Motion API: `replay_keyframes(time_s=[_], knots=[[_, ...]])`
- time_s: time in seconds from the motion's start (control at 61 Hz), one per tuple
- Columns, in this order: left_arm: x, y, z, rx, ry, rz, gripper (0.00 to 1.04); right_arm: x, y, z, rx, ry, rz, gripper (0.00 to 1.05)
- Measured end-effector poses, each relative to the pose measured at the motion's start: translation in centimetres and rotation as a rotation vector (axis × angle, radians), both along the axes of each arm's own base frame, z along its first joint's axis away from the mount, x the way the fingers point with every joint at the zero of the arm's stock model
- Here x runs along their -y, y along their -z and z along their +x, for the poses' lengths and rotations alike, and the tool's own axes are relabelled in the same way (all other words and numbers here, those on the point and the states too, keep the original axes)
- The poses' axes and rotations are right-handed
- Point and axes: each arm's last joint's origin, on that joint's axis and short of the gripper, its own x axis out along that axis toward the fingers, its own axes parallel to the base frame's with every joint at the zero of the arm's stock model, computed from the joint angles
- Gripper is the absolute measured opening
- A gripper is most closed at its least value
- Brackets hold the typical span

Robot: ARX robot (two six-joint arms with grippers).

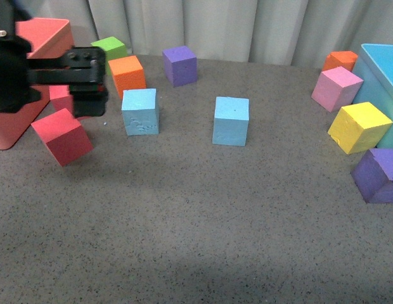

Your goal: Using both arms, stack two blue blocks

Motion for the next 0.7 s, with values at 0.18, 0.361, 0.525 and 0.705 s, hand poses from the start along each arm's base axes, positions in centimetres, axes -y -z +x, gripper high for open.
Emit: replay_keyframes(time_s=[0.18, 0.361, 0.525, 0.705], knots=[[2.4, 0.3, 4.9, -0.068, 0.027, -0.015, 0.98, 0.0, 0.0, 0.0, 0.0, 0.0, 0.0, 0.95], [4.0, 1.0, 8.3, -0.12, 0.026, 0.008, 0.98, 0.0, 0.0, 0.0, 0.0, 0.0, 0.0, 0.95], [4.6, 2.4, 11.0, -0.197, -0.015, 0.039, 0.98, 0.0, 0.0, 0.0, 0.0, 0.0, 0.0, 0.95], [5.0, 2.9, 13.0, -0.261, -0.018, -0.008, 0.98, 0.0, 0.0, 0.0, 0.0, 0.0, 0.0, 0.95]])
